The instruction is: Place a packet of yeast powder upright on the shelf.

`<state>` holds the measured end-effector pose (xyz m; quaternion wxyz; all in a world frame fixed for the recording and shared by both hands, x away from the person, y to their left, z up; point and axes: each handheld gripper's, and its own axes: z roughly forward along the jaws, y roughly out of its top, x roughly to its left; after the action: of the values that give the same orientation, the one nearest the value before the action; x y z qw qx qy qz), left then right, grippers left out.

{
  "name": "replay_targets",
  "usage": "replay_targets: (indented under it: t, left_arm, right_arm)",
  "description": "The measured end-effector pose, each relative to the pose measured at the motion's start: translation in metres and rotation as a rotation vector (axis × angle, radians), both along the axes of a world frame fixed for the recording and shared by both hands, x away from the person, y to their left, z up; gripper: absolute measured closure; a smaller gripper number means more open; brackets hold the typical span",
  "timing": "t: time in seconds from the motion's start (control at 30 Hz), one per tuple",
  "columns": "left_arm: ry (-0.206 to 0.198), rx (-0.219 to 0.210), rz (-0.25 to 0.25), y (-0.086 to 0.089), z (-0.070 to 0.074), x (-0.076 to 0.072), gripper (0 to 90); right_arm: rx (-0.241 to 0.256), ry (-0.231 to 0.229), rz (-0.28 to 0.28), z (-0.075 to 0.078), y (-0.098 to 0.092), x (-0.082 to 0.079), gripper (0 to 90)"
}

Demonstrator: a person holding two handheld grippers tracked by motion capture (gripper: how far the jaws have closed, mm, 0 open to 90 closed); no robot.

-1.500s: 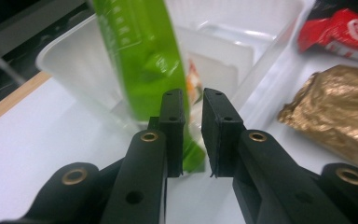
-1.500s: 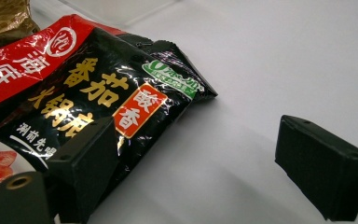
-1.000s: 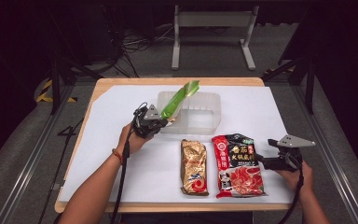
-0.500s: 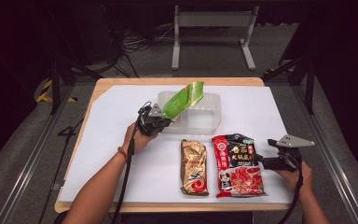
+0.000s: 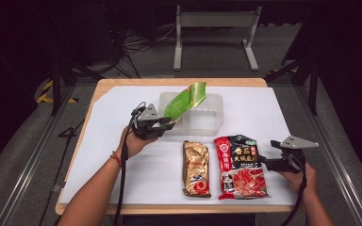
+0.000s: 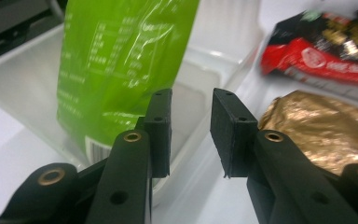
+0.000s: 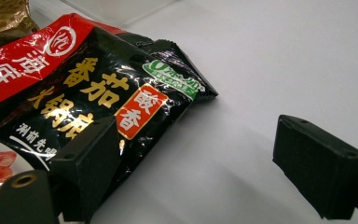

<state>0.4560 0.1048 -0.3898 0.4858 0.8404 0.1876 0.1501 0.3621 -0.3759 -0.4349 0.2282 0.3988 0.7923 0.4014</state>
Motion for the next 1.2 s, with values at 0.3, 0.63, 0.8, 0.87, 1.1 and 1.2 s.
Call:
replay_targets:
  t: [0.3,0.63,0.8,0.87,1.1,1.2]
  left_arm:
    - [-0.017,-0.019,0.006,0.015,0.01,-0.015,46.8]
    - [-0.038,0.031,0.053,0.055,0.003,-0.04,28.1]
    - [-0.008,0.035,0.078,0.077,-0.008,-0.045,24.3]
    - [0.028,0.039,0.081,0.089,-0.016,-0.047,25.1]
    - [0.069,0.061,0.104,0.109,-0.03,-0.059,23.1]
    - [0.059,0.077,0.118,0.115,-0.032,-0.069,23.1]
  right_arm:
    - [0.007,-0.006,0.002,0.002,-0.001,-0.001,18.7]
    - [0.069,0.019,0.076,0.013,0.002,-0.003,24.3]
    - [0.061,0.031,0.131,0.017,0.009,-0.004,29.7]
    - [0.065,0.037,0.139,0.018,0.012,-0.004,29.4]
    - [0.07,0.038,0.199,0.026,0.024,-0.005,27.3]
    - [0.087,0.031,0.219,0.032,0.03,-0.006,27.4]
